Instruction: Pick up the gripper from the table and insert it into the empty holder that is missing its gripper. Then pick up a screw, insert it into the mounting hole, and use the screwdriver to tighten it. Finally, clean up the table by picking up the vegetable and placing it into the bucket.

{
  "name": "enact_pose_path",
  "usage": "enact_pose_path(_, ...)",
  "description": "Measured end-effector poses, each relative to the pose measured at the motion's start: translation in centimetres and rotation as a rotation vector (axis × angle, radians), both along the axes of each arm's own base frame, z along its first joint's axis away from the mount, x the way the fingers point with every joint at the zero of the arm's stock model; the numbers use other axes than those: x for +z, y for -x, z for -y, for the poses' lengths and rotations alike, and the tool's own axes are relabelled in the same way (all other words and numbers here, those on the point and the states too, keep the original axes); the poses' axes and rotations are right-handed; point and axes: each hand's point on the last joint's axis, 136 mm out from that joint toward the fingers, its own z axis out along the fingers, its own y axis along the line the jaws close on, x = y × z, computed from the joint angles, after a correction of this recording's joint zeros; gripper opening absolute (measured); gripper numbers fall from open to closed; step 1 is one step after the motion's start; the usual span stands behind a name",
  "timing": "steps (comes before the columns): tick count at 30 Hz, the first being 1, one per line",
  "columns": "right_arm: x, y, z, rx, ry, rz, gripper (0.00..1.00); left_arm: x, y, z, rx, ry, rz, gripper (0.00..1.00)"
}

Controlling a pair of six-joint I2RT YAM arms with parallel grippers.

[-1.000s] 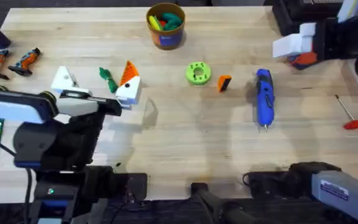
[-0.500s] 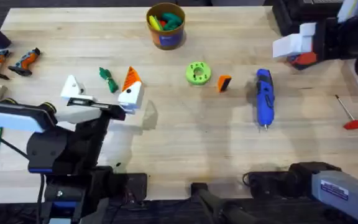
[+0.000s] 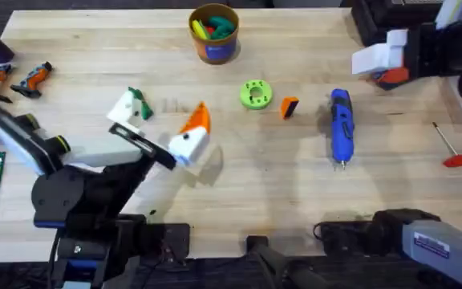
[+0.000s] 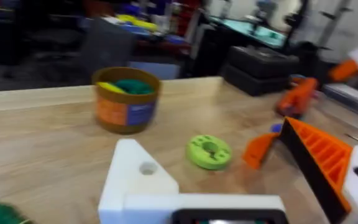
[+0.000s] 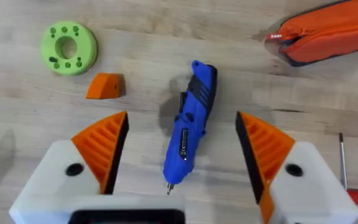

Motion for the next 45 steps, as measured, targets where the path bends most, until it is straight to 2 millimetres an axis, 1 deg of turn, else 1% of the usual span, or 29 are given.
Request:
enact_pose_path(5, 0.0, 0.0, 0.0, 0.000, 0.000, 0.000, 0.989, -0.2, 2.6, 3.2, -0.237, -0.058, 0.029, 0.986)
enact_pose_path(7, 0.0, 0.0, 0.0, 0.000, 0.000, 0.000, 0.989, -0.8, 3.7, 4.3, -0.325, -0.082, 0.026, 0.985)
enact_pose_path(11, 0.0, 0.0, 0.0, 0.000, 0.000, 0.000, 0.989, -2.4, 5.1, 5.3, -0.434, -0.099, -0.033, 0.985)
enact_pose_path(14, 0.0, 0.0, 0.0, 0.000, 0.000, 0.000, 0.989, -3.4, 6.0, 5.9, -0.492, -0.140, -0.033, 0.985)
enact_pose_path(17, 0.0, 0.0, 0.0, 0.000, 0.000, 0.000, 0.989, -3.5, 6.7, 6.2, -0.537, -0.184, 0.011, 0.985)
enact_pose_path(28, 0.0, 0.0, 0.0, 0.000, 0.000, 0.000, 0.989, -3.5, 7.7, 6.7, -0.597, -0.229, 0.071, 0.985)
enact_pose_path(45, 0.0, 0.0, 0.0, 0.000, 0.000, 0.000, 0.989, -3.5, 7.8, 6.8, -0.605, -0.232, 0.075, 0.985)
